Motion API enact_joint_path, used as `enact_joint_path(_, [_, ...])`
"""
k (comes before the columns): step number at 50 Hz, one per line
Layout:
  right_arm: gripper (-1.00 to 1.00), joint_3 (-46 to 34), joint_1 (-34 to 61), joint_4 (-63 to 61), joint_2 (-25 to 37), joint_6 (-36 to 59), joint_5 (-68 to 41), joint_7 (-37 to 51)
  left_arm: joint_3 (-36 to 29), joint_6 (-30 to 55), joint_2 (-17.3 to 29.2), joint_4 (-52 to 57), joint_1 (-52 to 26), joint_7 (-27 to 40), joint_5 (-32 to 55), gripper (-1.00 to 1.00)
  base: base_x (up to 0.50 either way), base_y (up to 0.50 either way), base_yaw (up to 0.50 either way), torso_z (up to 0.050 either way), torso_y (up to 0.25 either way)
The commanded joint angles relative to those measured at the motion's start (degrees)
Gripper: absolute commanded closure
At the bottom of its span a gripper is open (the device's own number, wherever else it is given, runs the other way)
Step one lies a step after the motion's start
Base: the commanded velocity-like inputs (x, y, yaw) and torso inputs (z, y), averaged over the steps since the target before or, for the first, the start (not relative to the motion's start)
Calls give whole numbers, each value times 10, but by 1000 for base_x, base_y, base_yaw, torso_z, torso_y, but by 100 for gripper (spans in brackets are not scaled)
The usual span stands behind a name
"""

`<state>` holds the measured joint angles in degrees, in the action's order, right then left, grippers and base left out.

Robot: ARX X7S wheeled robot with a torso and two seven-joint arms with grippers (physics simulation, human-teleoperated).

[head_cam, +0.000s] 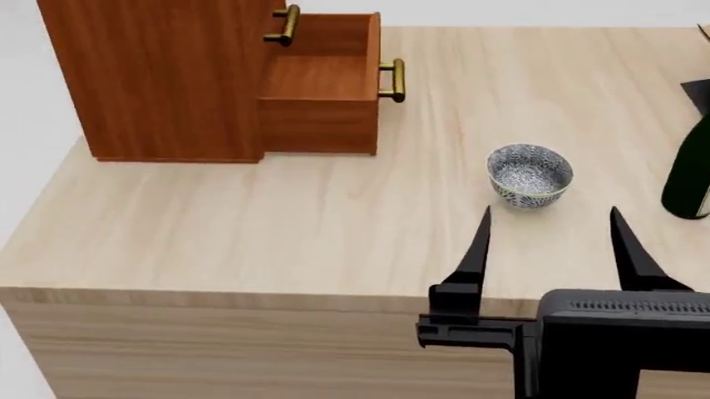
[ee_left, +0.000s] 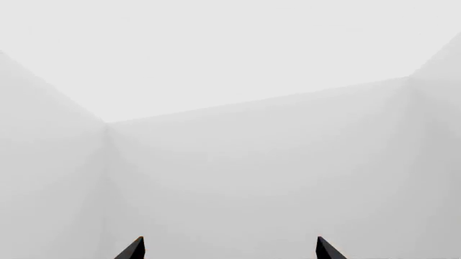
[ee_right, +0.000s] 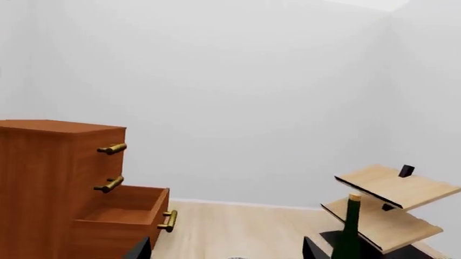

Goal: Put the bowl in the bottom drawer of the cabinet.

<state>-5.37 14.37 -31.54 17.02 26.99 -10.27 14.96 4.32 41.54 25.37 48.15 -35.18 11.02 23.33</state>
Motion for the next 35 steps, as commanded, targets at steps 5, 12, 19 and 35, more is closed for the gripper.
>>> enact_joint_path(5, [-100,17,-9,3,-1,-18,-14,4,-6,-5,1,-5,0,2,-1,-100,0,50,0,0,0])
enact_joint_path(12, [-100,15,-7,0,1,-6,-19,5,-10,-10,2,-9,0,2,-4,-100,0,0,0,0,0])
enact_joint_path(19, [-100,10,-8,0,3,-3,-18,6,-10,-12,2,-10,-3,3,-2,-100,100,0,0,0,0])
enact_joint_path(35, [-100,8,-4,-4,7,2,-22,9,-9,-13,5,-7,-6,6,2,-100,304,0,0,0,0])
